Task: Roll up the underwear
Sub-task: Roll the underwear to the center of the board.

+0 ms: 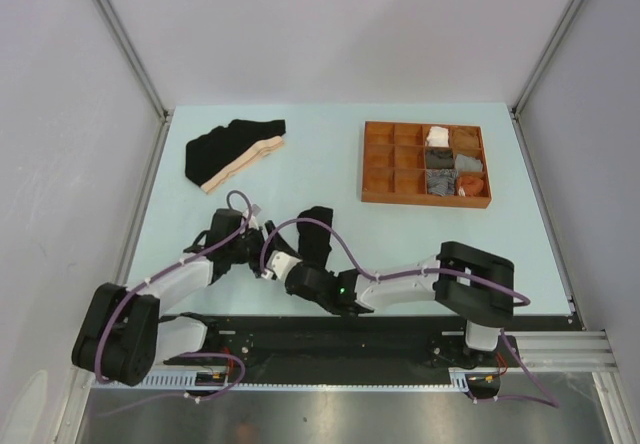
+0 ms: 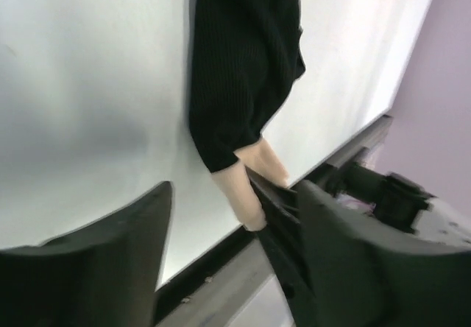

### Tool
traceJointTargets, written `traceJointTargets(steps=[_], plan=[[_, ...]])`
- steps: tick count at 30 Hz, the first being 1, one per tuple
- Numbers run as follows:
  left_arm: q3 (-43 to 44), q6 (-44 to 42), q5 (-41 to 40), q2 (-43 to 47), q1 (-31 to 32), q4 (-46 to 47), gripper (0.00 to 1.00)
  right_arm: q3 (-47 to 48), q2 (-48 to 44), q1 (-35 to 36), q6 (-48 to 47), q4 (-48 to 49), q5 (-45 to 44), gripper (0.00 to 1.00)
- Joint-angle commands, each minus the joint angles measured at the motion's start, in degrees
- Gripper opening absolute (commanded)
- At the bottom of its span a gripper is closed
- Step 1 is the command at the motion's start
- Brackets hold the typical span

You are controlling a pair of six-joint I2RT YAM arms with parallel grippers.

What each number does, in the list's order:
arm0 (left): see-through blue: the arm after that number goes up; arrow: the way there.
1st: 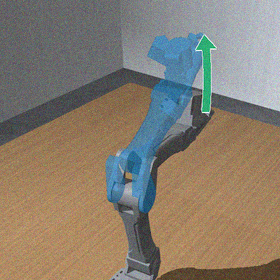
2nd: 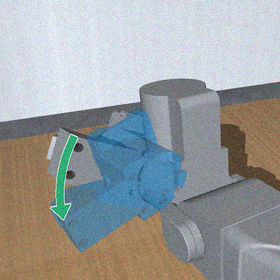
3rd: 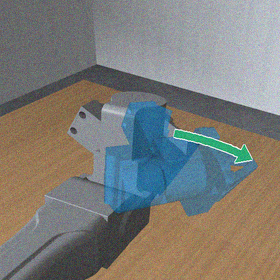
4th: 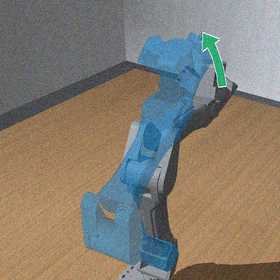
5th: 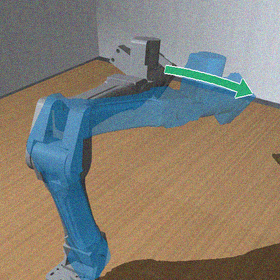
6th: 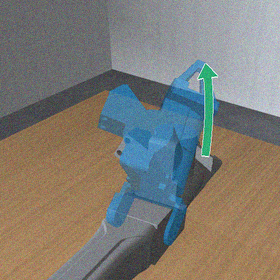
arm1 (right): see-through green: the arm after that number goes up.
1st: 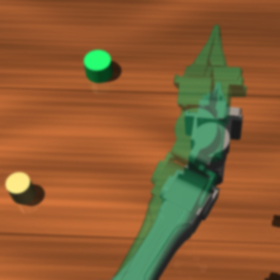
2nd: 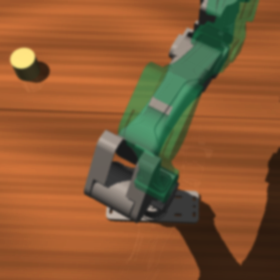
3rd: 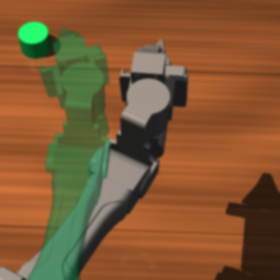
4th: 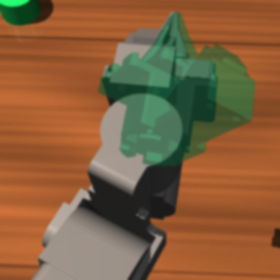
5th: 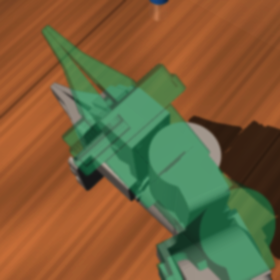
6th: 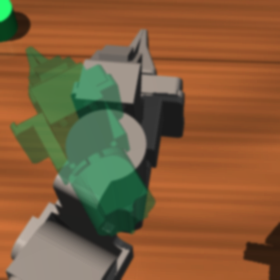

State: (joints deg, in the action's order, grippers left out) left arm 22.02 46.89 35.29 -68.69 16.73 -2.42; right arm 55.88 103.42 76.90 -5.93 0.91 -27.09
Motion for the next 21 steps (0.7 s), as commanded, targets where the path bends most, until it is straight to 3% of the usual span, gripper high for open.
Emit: traceJointTargets(steps=[1,3,8,14,21], plan=[[2.94,-5.23,-10.56,5.39,-0.73,-5.58,0.79,0.46,-5.06,-2.71,0.83,-10.9,13.87,0.0],[1.63,-5.5,-13.13,8.28,-0.65,-5.94,0.85,0.9,-6.03,-3.6,1.19,-12.76,18.62,0.0],[-5.56,-4.71,-20.08,14.8,-0.65,-2.08,0.85,2.92,-6.21,-7.55,2.33,-16.63,26.56,0.0],[-14.0,-7.6,-19.73,23.76,1.45,6.89,0.68,6.08,-4.98,-11.24,2.07,-20.42,37.45,0.0],[-20.87,-15.33,-16.49,32.12,13.66,19.97,0.67,8.54,-1.82,-16.6,0.84,-22.7,50.71,0.0]])
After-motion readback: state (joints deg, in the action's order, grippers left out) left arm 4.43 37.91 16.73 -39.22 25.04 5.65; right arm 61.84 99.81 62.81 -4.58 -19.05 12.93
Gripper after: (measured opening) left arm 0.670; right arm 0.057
